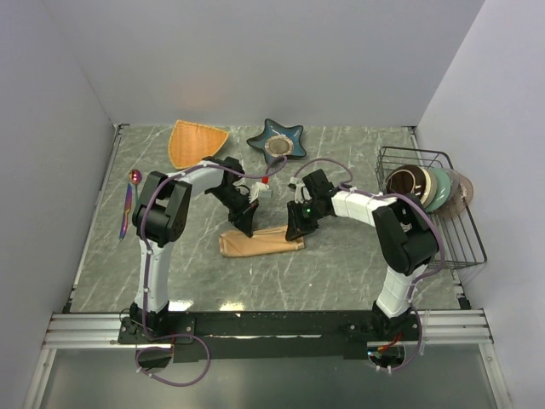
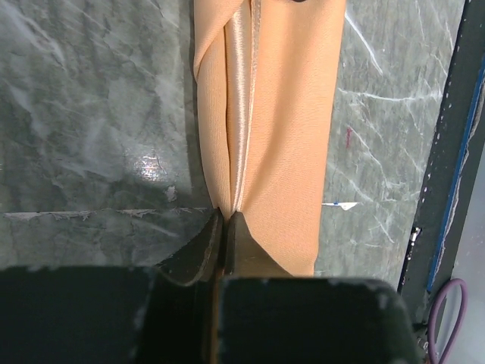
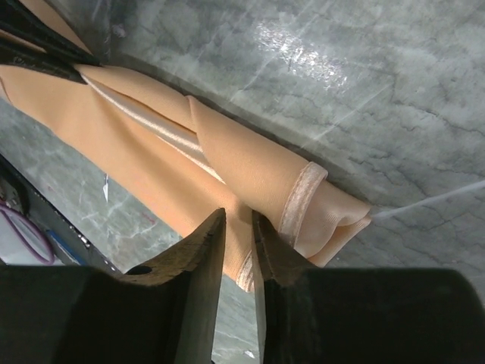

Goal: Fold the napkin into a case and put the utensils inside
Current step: Pick up the smaller rectangle-folded napkin from the center of the board.

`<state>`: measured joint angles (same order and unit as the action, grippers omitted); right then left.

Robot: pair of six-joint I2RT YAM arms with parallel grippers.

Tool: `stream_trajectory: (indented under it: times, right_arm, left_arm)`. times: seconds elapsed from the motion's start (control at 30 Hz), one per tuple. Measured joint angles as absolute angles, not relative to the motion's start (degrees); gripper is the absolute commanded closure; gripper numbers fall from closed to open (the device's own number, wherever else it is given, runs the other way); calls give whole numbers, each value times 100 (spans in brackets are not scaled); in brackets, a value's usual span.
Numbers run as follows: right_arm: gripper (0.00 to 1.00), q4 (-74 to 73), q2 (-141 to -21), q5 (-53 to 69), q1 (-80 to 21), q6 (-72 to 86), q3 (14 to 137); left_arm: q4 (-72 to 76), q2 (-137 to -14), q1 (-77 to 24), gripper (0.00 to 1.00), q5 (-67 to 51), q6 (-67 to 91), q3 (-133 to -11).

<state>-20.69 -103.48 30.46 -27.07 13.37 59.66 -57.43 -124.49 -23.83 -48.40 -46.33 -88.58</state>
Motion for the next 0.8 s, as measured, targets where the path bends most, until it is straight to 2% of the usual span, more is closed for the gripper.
stream_trajectory:
  times: [0.13,0.17,0.4,0.43,0.53,0.8]
  right_arm:
    - [60,-2226,-10106,3183,-2655,1173,5968]
    - [49,-2294,-10001,3258,-2622,1107,5977]
    - [29,-2858,-9474,3752,-2115,447,6608]
    - [21,-2926,-9496,3813,-2040,309,6766]
    - [18,-3017,-9572,3898,-1922,8,7041]
    - [18,-3210,-10643,4123,-2049,-904,7719]
  left_arm:
    - [-5675,-12394,-2383,99,-4818,-4648,-8807]
    - [-5627,-12355,-2390,99,-4807,-4668,-8768]
    - [-5330,-11948,-2486,99,-4532,-4845,-8442]
    - [-5290,-11904,-2512,99,-4493,-4880,-8431]
    - [-5157,-11782,-2585,99,-4383,-4969,-8346]
    - [-4757,-11251,-2768,99,-4064,-5288,-7850]
